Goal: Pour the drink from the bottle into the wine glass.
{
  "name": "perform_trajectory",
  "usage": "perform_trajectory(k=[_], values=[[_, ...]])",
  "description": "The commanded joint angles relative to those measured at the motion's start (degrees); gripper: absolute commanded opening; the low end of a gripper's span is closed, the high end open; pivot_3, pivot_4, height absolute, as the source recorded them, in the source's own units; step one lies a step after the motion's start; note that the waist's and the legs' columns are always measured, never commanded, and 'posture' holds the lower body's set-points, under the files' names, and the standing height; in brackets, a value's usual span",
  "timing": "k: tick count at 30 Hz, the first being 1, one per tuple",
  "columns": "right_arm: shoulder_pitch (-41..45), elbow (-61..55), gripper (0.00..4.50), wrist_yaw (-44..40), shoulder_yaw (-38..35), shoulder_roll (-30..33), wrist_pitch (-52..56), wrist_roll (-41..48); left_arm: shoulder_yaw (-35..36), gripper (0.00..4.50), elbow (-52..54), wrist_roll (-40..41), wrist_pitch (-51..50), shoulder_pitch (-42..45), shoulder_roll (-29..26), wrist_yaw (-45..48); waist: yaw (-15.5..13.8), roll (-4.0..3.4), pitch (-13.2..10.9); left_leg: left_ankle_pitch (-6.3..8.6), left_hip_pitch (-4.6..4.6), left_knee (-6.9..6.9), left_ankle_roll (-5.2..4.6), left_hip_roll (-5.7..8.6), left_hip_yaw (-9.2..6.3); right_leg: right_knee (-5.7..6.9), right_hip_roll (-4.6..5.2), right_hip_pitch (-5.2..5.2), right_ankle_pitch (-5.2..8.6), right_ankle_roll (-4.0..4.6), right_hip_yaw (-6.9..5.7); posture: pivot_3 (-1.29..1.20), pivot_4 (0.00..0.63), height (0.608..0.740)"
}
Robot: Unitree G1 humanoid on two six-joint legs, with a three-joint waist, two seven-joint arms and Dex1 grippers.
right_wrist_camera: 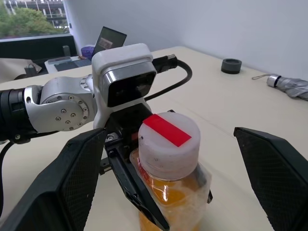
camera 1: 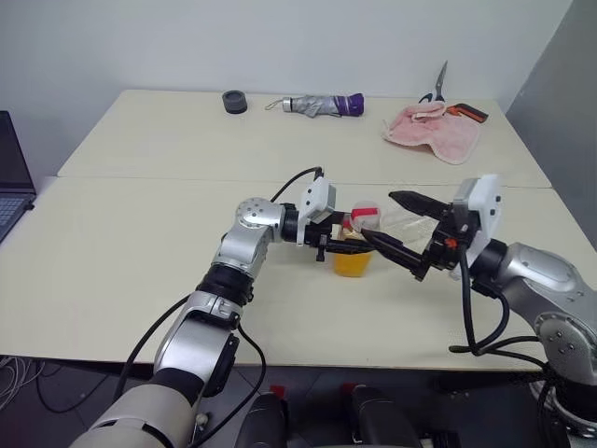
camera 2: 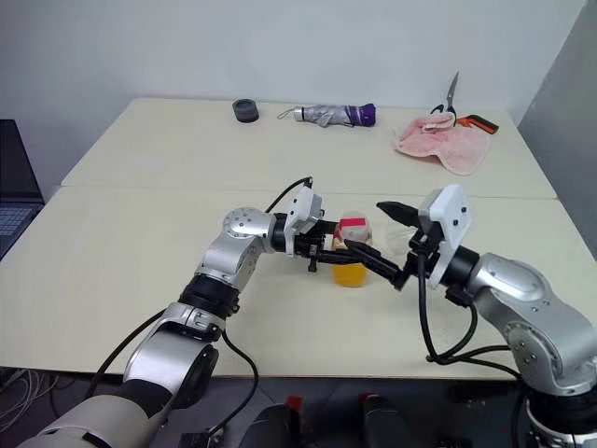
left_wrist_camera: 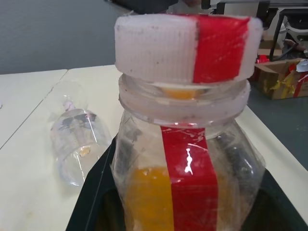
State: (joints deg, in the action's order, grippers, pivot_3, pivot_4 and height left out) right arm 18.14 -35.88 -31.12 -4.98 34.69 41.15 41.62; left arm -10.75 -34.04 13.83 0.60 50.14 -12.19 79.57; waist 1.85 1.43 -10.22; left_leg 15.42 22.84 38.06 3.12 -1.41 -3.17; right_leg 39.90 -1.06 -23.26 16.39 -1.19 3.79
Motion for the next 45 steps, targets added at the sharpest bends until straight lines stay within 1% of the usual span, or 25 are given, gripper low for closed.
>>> perform_trajectory(k=[1,6,13,16,22,23,27,29,31,33,36,39,42,43,45], values=[[2.62,0.61,4.50,-0.63,1.26,-0.65,-0.93,-0.44,1.11,1.79,2.73,1.65,0.27,0.96,0.24,0.52,0.03,0.00,0.00,0.00,0.00,0.00,0.00,0.00,0.01,0.00,0.00,0.00,0.00,0.00,0.01,0.00,0.150,0.740],[4.69,3.32,4.50,-1.39,3.32,-1.27,-1.96,-2.33,1.05,1.79,2.99,1.53,0.20,0.84,0.10,0.57,0.03,0.00,0.00,0.00,0.00,0.00,0.00,-0.01,0.00,0.00,0.00,0.00,0.00,0.00,0.00,0.00,0.150,0.740],[6.23,5.75,4.50,-2.88,4.08,-1.91,-2.47,-3.21,0.96,1.79,3.30,1.40,0.23,0.55,-0.01,0.56,0.03,0.00,0.00,0.00,0.00,0.00,0.00,-0.01,0.00,0.01,0.00,0.00,0.00,0.01,-0.01,0.00,0.150,0.740],[6.91,6.56,3.88,-3.23,4.13,-2.41,-2.76,-3.34,1.00,1.79,3.31,1.37,0.30,0.50,0.05,0.42,0.02,0.00,0.00,0.00,0.00,0.00,0.00,-0.01,-0.01,0.00,0.00,0.00,0.00,0.01,-0.02,0.00,0.150,0.740],[7.03,6.56,1.84,-4.51,5.09,-1.90,-3.56,-4.87,0.96,1.79,3.51,1.37,0.31,0.31,0.04,0.18,0.02,0.00,0.00,0.00,0.00,0.00,0.00,-0.01,-0.01,0.01,0.01,0.00,0.00,0.01,-0.01,0.00,0.150,0.740],[6.97,6.49,1.83,-4.71,5.29,-1.78,-3.89,-5.40,0.94,1.79,3.58,1.38,0.31,0.26,0.05,0.13,0.02,0.00,0.00,0.00,0.00,0.00,0.00,-0.01,-0.01,0.01,0.01,0.00,0.00,0.01,-0.02,0.00,0.150,0.740],[6.44,5.80,1.83,-5.30,7.84,0.58,-11.59,-14.60,0.89,1.79,3.96,1.46,0.15,-0.06,0.04,-0.02,0.03,0.00,0.00,0.00,0.00,0.00,0.00,0.00,-0.01,0.00,0.01,0.00,0.00,0.00,-0.02,0.00,0.150,0.740],[5.76,5.69,1.79,-5.08,7.73,0.17,-13.60,-15.92,0.87,1.79,4.26,1.49,0.01,-0.30,0.00,-0.08,0.02,0.00,0.00,0.00,0.01,0.00,0.00,-0.01,-0.02,0.00,0.00,0.00,0.00,0.00,-0.03,0.00,0.150,0.740],[4.59,5.21,1.78,-4.70,6.54,-0.62,-14.01,-15.26,0.83,1.79,4.46,1.52,-0.11,-0.52,-0.03,-0.18,0.02,0.00,0.00,0.00,0.00,0.00,0.00,0.00,-0.01,0.00,0.01,0.00,0.00,0.00,-0.02,0.00,0.150,0.740],[3.07,4.47,1.78,-3.61,3.45,-2.23,-12.66,-11.63,0.80,1.78,4.64,1.50,-0.21,-0.69,-0.03,-0.32,-0.01,0.00,0.00,0.00,0.00,0.00,0.00,-0.01,-0.01,0.00,0.01,0.00,0.00,0.01,-0.01,0.00,0.150,0.740],[1.37,3.18,1.77,-0.48,-3.37,-4.22,-9.57,-5.14,0.90,1.78,4.87,1.51,-0.41,-0.86,-0.14,-0.55,-0.03,0.00,0.00,0.00,0.01,0.01,0.00,-0.01,0.00,0.01,0.02,0.00,0.00,0.01,-0.01,0.00,0.150,0.740],[-0.37,2.12,1.74,3.26,-9.09,-4.89,-7.54,-1.30,1.14,1.78,5.03,1.54,-0.56,-1.08,-0.37,-0.82,-0.09,0.00,0.00,0.00,0.02,0.02,0.00,0.01,-0.01,0.02,0.07,0.00,-0.01,0.01,-0.01,0.00,0.150,0.740],[-3.45,1.43,1.74,5.69,-12.86,-4.66,-6.42,0.20,1.27,1.78,5.18,1.62,-0.71,-1.30,-0.57,-1.06,-0.07,0.00,0.00,0.00,0.00,0.00,0.00,-0.01,-0.01,0.01,0.04,0.00,-0.01,0.01,-0.01,0.00,0.150,0.740],[-5.95,1.08,1.74,6.14,-13.77,-4.40,-6.46,-0.50,1.36,1.78,5.33,1.69,-0.88,-1.41,-0.65,-1.17,-0.07,0.00,0.00,0.00,0.01,-0.01,0.00,-0.01,-0.03,0.02,0.03,0.00,0.00,0.01,-0.02,0.00,0.150,0.740],[-12.92,1.82,1.74,6.59,-13.48,-3.95,-8.34,-5.45,1.67,1.78,5.72,1.88,-1.33,-1.73,-0.93,-1.53,-0.10,0.00,0.01,0.00,0.01,-0.03,0.00,0.00,-0.02,0.01,0.03,0.00,0.00,0.01,-0.01,0.00,0.150,0.740]])
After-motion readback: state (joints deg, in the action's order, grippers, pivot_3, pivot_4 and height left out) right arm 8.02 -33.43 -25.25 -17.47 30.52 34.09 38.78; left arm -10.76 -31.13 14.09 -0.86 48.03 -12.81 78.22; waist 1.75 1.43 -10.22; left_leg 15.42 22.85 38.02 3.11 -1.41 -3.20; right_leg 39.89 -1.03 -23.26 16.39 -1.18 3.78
